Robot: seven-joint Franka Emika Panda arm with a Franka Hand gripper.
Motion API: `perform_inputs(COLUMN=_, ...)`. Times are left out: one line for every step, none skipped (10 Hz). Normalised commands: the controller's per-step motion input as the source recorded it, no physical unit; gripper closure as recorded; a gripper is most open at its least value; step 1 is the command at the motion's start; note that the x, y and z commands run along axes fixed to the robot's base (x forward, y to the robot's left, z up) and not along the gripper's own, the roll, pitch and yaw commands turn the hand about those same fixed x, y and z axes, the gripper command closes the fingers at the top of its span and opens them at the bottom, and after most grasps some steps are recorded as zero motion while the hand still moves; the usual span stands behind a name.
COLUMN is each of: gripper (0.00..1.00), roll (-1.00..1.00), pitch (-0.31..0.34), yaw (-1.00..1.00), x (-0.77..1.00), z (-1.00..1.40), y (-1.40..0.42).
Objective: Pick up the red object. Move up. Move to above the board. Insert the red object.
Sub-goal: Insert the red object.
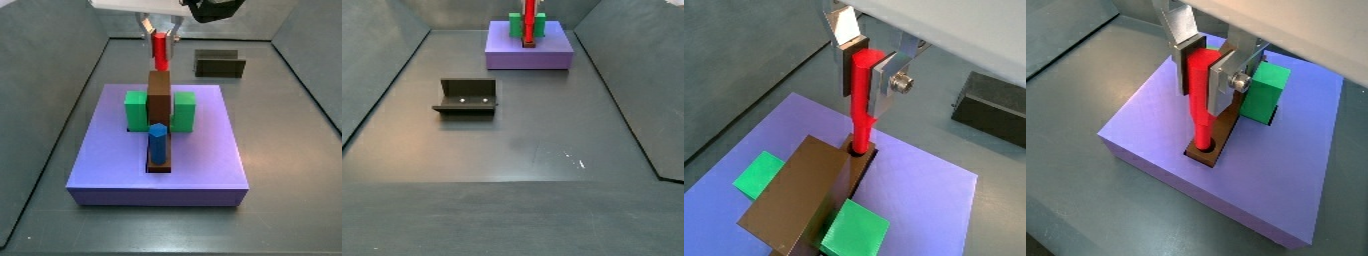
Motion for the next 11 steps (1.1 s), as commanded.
perform_inputs(gripper=1.0, roll=0.0, pitch=0.0, yaw=-0.02, x=0.0, z=-0.06, y=0.0)
perform_inputs(gripper=1.0, roll=-0.01, pitch=-0.026, yaw=-0.05, x=-0.07, z=-0.06, y=-0.01)
perform_inputs(gripper=1.0, roll=-0.01, pitch=-0.021, yaw=-0.05, x=-0.02, z=-0.05, y=-0.01)
perform_inputs(gripper=1.0, roll=0.0, pitch=-0.004, yaw=-0.07, x=0.0, z=-0.02, y=0.0)
perform_inputs(gripper=1.0, roll=0.0, pitch=-0.011, yaw=-0.04, x=0.0, z=-0.03, y=0.0)
perform_inputs(gripper=1.0, roll=0.0, pitch=-0.014, yaw=-0.04, x=0.08, z=-0.15, y=-0.01)
perform_inputs(gripper=1.0, roll=0.0, pitch=-0.026, yaw=-0.06, x=0.05, z=-0.27, y=0.0)
perform_inputs(gripper=1.0, roll=0.02, pitch=-0.029, yaw=-0.05, x=0.04, z=-0.31, y=-0.01)
perform_inputs(gripper=1.0, roll=0.05, pitch=-0.037, yaw=-0.04, x=0.03, z=-0.39, y=-0.01)
perform_inputs(gripper=1.0, roll=0.14, pitch=-0.034, yaw=-0.04, x=0.02, z=-0.54, y=0.0)
perform_inputs(gripper=1.0, roll=0.19, pitch=-0.021, yaw=-0.05, x=0.03, z=-0.59, y=0.0)
